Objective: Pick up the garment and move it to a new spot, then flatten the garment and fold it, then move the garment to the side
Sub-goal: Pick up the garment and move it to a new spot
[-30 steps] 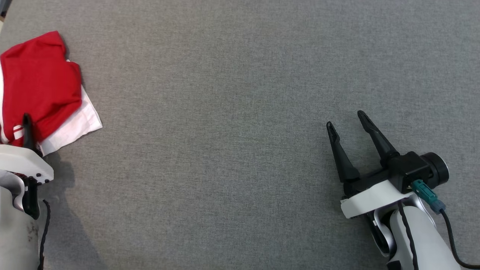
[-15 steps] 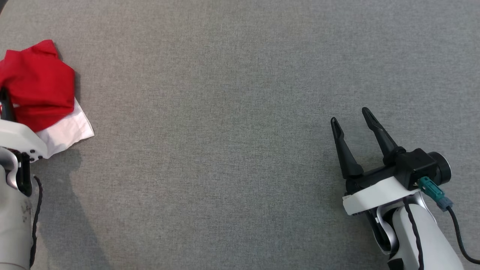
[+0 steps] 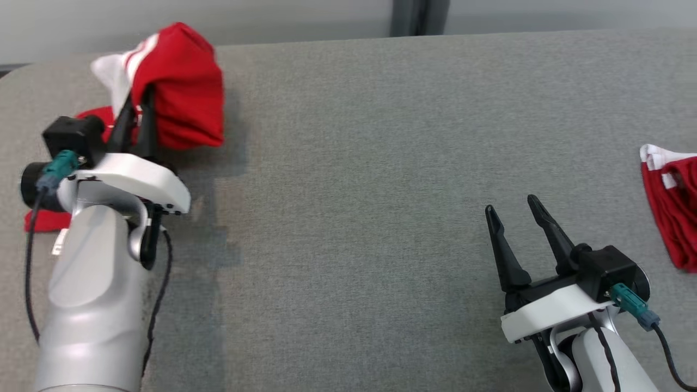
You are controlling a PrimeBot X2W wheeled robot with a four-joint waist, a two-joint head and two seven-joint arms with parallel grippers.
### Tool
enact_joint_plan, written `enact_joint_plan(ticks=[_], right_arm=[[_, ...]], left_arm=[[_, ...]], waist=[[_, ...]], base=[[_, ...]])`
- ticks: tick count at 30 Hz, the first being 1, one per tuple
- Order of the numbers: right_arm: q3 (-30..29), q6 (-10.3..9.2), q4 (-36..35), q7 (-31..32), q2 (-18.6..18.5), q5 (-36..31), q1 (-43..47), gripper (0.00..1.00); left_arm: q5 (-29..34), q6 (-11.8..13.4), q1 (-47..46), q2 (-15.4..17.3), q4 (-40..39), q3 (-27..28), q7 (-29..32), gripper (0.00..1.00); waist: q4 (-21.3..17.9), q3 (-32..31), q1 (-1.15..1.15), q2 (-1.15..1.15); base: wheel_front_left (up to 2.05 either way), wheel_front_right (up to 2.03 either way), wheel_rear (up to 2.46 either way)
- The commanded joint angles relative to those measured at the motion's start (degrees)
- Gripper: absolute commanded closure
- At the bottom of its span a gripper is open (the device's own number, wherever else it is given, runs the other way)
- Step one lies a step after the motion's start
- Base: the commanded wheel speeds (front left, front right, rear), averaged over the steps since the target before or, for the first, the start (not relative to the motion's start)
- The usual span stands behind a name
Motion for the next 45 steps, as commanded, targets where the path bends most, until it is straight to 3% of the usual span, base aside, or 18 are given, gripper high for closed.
enact_joint_plan(ticks=[1,8,12,16,17,18,19,20,23,30,38,45], right_arm=[[0.01,0.00,0.28,0.04,-0.26,0.45,0.58,0.00],[0.05,0.00,0.84,0.04,-0.26,1.33,1.51,0.00],[0.27,0.00,1.14,0.04,-0.27,1.49,1.71,0.00],[0.35,0.00,1.32,0.04,-0.25,1.57,1.85,0.00],[0.36,0.00,1.37,0.04,-0.25,1.60,1.89,0.00],[0.32,0.00,1.45,0.04,-0.25,1.67,1.98,0.00],[0.27,0.00,1.49,0.04,-0.26,1.77,2.15,0.00],[0.20,0.00,1.41,0.04,-0.26,1.92,2.35,0.00],[0.03,0.00,1.30,0.04,-0.26,2.03,2.87,0.00],[0.28,0.00,1.70,0.04,-0.28,2.35,4.49,0.00],[0.38,0.00,2.16,0.04,-0.26,2.24,5.96,0.00],[-0.19,0.00,2.92,0.04,-0.27,0.91,7.44,0.00]], left_arm=[[-0.42,-0.36,0.36,0.01,-0.41,-0.49,-0.24,1.00],[-6.28,-0.38,4.39,-3.30,-2.67,-12.17,-0.17,1.00],[-14.11,-0.28,7.49,-3.43,-4.34,-22.19,-0.17,1.00],[-19.13,1.96,10.41,-3.45,-5.12,-28.37,-0.17,1.00],[-19.38,2.63,10.95,-3.45,-5.47,-29.41,-0.18,0.86],[-19.73,3.54,11.61,-3.46,-5.93,-29.87,-0.18,0.54],[-19.74,4.43,12.38,-3.40,-6.19,-29.92,-0.18,0.04],[-19.27,5.37,13.38,-3.43,-6.76,-29.78,-0.18,0.00],[-17.29,7.32,16.49,-3.45,-8.63,-28.02,-0.18,0.00],[-11.35,10.17,26.42,-2.46,-15.92,-16.98,-0.17,0.00],[-6.20,11.40,34.14,-2.49,-21.14,-7.35,-0.14,0.00],[-1.18,11.61,38.92,-3.05,-25.19,-3.51,-0.13,0.00]], waist=[[-2.22,-1.75,0.00,0.00],[-6.69,-3.01,0.00,0.00],[-8.32,-3.36,0.00,0.00],[-8.95,-3.54,0.00,0.00],[-9.00,-3.64,0.00,0.00],[-9.00,-3.80,0.00,0.00],[-8.96,-4.04,0.00,0.00],[-8.81,-4.33,0.00,0.00],[-8.12,-5.44,0.00,0.00],[-6.23,-8.96,0.00,0.00],[-4.14,-11.45,0.00,0.00],[-2.01,-13.21,0.00,0.00]], base=[[0.00,0.00,0.00],[0.00,0.00,0.00],[0.00,0.00,0.00],[0.00,0.00,0.00],[0.00,0.00,0.00],[0.00,0.00,0.00],[0.00,0.00,0.00],[0.00,0.00,0.00],[0.00,0.00,0.00],[0.00,0.00,0.00],[0.00,0.00,0.00],[0.00,0.00,0.00]])
